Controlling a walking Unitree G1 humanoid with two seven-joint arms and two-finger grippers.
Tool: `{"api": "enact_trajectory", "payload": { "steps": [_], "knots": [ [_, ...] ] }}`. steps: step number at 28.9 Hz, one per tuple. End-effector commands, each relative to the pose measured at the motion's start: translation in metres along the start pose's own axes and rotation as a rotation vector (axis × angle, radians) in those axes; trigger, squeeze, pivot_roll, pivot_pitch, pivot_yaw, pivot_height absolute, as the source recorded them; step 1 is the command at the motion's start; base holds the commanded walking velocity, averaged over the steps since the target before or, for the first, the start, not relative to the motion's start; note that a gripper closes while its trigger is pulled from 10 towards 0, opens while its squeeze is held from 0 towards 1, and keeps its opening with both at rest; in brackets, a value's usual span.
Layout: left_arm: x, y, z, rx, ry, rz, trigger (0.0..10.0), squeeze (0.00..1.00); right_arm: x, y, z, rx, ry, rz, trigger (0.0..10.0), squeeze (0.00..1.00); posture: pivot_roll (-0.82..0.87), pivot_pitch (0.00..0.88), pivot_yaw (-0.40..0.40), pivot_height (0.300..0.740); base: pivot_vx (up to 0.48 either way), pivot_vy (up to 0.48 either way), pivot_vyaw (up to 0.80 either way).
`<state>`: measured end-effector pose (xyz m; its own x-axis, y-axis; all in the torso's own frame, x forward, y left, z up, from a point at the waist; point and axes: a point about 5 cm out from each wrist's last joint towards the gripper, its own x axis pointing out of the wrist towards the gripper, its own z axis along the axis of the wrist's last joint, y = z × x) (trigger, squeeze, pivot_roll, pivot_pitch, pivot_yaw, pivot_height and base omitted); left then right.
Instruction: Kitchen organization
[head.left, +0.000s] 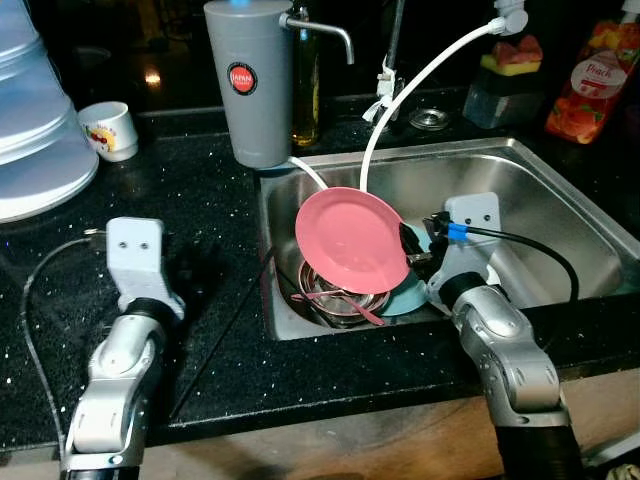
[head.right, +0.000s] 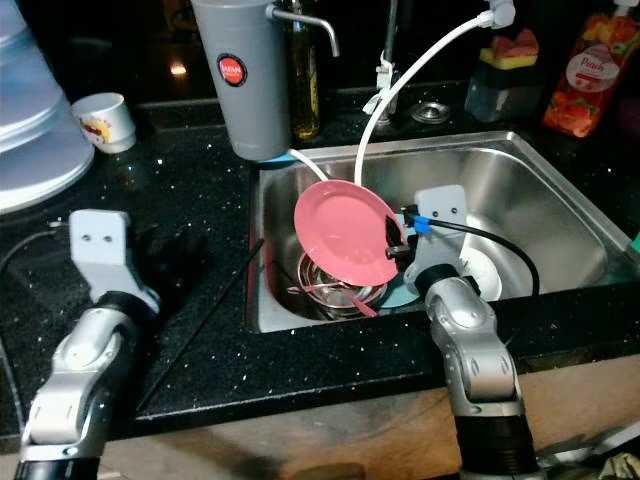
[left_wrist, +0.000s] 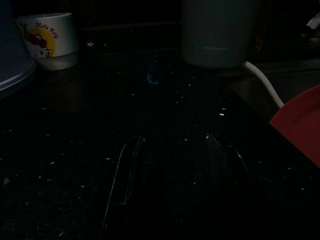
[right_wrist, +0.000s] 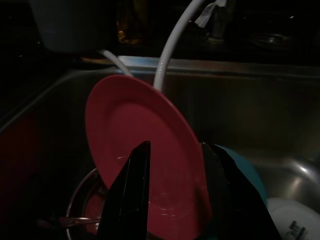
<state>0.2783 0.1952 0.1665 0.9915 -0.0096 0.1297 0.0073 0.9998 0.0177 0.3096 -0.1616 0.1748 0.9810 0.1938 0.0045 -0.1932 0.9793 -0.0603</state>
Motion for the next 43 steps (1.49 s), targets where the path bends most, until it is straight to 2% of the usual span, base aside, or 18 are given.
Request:
{"api": "enact_trajectory", "payload": {
  "steps": [1,10,14,24,26,28,31,40,43],
  "knots": [
    [-0.002,0.002,-0.001,0.003,0.003,0.009,10.0,0.00,0.001,0.005,-0.003,0.003,0.010,0.020,10.0,0.00,0.00,0.016,-0.016,0.740,0.000,0.000,0.00],
    [-0.006,0.020,-0.001,0.015,-0.001,0.043,10.0,0.00,0.001,0.011,-0.006,0.017,0.009,0.027,10.0,0.00,0.02,0.000,-0.023,0.740,0.000,0.000,0.00],
    [-0.010,0.034,-0.013,0.023,0.032,0.060,10.0,0.00,0.002,0.013,-0.006,0.019,0.006,0.032,10.0,0.00,0.02,0.014,-0.015,0.740,0.000,0.000,0.00],
    [-0.015,0.039,-0.022,0.026,0.068,0.050,10.0,0.00,0.001,0.014,-0.006,0.018,0.008,0.034,10.0,0.00,0.01,0.022,-0.008,0.740,0.000,0.000,0.00],
    [-0.016,0.041,-0.026,0.019,0.074,0.049,10.0,0.00,0.001,0.014,-0.006,0.019,0.007,0.033,10.0,0.00,0.01,0.021,-0.006,0.740,0.000,0.000,0.00],
    [-0.019,0.047,-0.039,-0.015,0.104,0.070,10.0,0.00,0.001,0.014,-0.006,0.020,0.006,0.030,10.0,0.00,0.01,0.023,-0.001,0.740,0.000,0.000,0.00],
    [-0.020,0.049,-0.044,-0.021,0.116,0.076,10.0,0.00,0.001,0.013,-0.006,0.021,0.005,0.028,10.0,0.00,0.01,0.022,0.000,0.740,0.000,0.000,0.00],
    [-0.023,0.050,-0.051,-0.019,0.139,0.078,10.0,0.00,0.000,0.012,-0.004,0.016,0.002,0.025,10.0,0.00,0.00,0.027,-0.003,0.740,0.000,0.000,0.00],
    [-0.021,0.047,-0.043,-0.018,0.107,0.064,10.0,0.00,0.000,0.011,-0.004,0.011,0.002,0.027,10.0,0.00,0.00,0.029,-0.008,0.740,0.000,0.000,0.00]
  ]
}}
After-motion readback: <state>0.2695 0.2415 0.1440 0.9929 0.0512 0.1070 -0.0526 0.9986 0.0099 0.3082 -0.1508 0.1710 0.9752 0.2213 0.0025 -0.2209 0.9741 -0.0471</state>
